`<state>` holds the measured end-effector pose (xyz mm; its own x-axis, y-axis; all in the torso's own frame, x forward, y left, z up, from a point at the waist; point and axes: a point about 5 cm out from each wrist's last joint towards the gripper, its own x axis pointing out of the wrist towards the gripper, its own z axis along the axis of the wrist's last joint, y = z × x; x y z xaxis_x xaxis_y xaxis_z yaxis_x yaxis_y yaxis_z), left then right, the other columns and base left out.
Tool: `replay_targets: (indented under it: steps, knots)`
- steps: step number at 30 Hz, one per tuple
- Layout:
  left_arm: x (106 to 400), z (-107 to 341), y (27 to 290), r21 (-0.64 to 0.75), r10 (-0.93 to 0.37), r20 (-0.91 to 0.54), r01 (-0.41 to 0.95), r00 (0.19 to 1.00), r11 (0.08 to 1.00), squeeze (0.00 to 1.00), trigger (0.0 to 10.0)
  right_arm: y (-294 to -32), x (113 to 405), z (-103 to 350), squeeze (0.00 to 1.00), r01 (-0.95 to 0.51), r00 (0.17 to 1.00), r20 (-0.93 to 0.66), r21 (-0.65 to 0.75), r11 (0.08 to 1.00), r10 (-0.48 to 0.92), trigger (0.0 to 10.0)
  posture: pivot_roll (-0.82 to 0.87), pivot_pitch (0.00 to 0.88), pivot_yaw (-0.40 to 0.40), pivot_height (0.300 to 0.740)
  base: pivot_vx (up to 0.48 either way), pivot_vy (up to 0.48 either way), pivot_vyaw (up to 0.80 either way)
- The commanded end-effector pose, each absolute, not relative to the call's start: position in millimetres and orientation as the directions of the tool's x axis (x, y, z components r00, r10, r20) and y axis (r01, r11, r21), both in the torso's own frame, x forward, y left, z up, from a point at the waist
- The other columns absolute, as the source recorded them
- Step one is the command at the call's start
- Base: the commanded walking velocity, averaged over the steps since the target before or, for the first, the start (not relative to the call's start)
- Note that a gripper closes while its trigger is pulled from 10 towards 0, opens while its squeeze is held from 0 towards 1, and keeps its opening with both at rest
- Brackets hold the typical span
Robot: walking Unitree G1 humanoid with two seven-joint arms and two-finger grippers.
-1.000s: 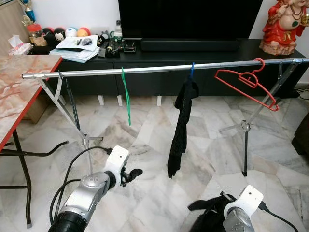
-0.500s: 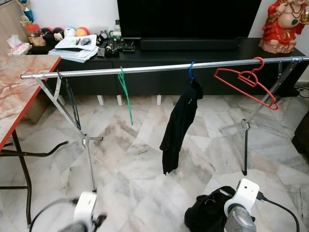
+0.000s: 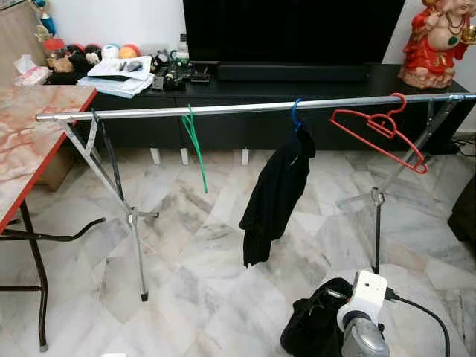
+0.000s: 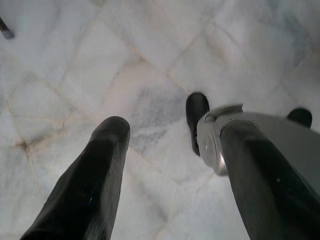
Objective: Hang hanger
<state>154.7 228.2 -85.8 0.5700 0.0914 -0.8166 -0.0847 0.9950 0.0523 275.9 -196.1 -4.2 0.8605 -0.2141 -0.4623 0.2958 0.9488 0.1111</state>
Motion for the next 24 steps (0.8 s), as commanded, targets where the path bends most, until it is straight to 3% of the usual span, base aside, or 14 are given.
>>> replay_targets:
  steps: [1, 10, 19, 24]
  knots:
    - [147.3, -89.8, 226.0, 0.048, 0.077, -0.831, -0.068, 0.551, 0.997, 0.00, 10.0, -196.2, 278.9, 3.2, 0.00, 0.279, 0.886, -0.414, 0.123, 0.952, -0.207, 10.0, -0.02, 0.015, 0.000, 0.740, 0.000, 0.000, 0.00]
    - [124.1, -98.3, 226.4, 0.044, 0.069, -0.864, -0.063, 0.498, 0.997, 0.00, 10.0, -190.9, 271.1, 5.1, 0.00, 0.244, 0.914, -0.361, 0.120, 0.962, -0.187, 10.0, -0.05, 0.000, 0.017, 0.740, 0.000, 0.000, 0.00]
    - [120.2, -100.4, 225.6, 0.030, 0.063, -0.878, -0.077, 0.475, 0.997, 0.00, 10.0, -194.1, 258.4, -7.2, 0.00, 0.292, 0.884, -0.413, 0.117, 0.949, -0.221, 10.0, -0.05, 0.000, 0.026, 0.740, 0.000, 0.000, 0.00]
    - [118.5, -101.3, 225.2, 0.032, 0.061, -0.885, -0.070, 0.462, 0.997, 0.00, 10.0, -203.0, 253.6, -16.6, 0.00, 0.317, 0.860, -0.447, 0.089, 0.944, -0.246, 10.0, -0.04, 0.000, 0.028, 0.740, 0.250, 0.000, 0.00]
